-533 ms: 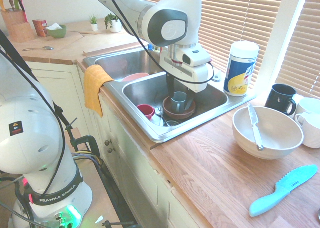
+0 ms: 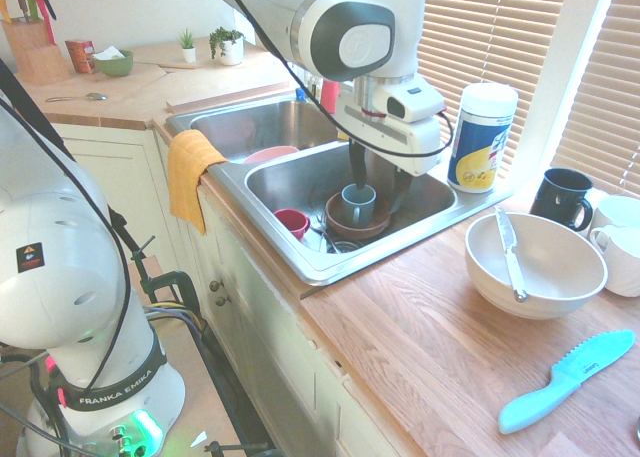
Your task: Put the knife into the sink
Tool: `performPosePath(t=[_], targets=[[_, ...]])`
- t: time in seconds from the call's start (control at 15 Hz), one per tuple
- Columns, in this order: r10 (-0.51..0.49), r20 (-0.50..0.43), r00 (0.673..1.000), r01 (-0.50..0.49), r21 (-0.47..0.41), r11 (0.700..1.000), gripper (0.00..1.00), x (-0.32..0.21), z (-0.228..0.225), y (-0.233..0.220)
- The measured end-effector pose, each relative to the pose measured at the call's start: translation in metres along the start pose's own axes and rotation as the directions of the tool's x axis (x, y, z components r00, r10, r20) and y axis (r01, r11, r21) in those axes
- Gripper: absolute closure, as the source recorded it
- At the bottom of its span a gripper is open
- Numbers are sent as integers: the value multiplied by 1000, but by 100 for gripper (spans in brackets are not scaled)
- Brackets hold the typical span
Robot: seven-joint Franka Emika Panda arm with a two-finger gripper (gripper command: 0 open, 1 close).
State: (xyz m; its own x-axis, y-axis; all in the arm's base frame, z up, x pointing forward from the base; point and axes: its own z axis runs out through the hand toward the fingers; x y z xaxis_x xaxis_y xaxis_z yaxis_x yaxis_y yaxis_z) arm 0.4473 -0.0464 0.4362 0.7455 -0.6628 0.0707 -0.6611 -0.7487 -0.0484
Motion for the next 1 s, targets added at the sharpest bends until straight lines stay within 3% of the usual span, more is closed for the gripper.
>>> performPosePath(t=[0.27, 0.47, 1.0], targets=[[-201, -23, 979, 201, -21, 979, 0, 59, -52, 48], [-302, 16, 953, 302, -31, 953, 0, 100, -49, 84], [-291, 60, 955, 295, -57, 954, 0, 155, 2, 107]])
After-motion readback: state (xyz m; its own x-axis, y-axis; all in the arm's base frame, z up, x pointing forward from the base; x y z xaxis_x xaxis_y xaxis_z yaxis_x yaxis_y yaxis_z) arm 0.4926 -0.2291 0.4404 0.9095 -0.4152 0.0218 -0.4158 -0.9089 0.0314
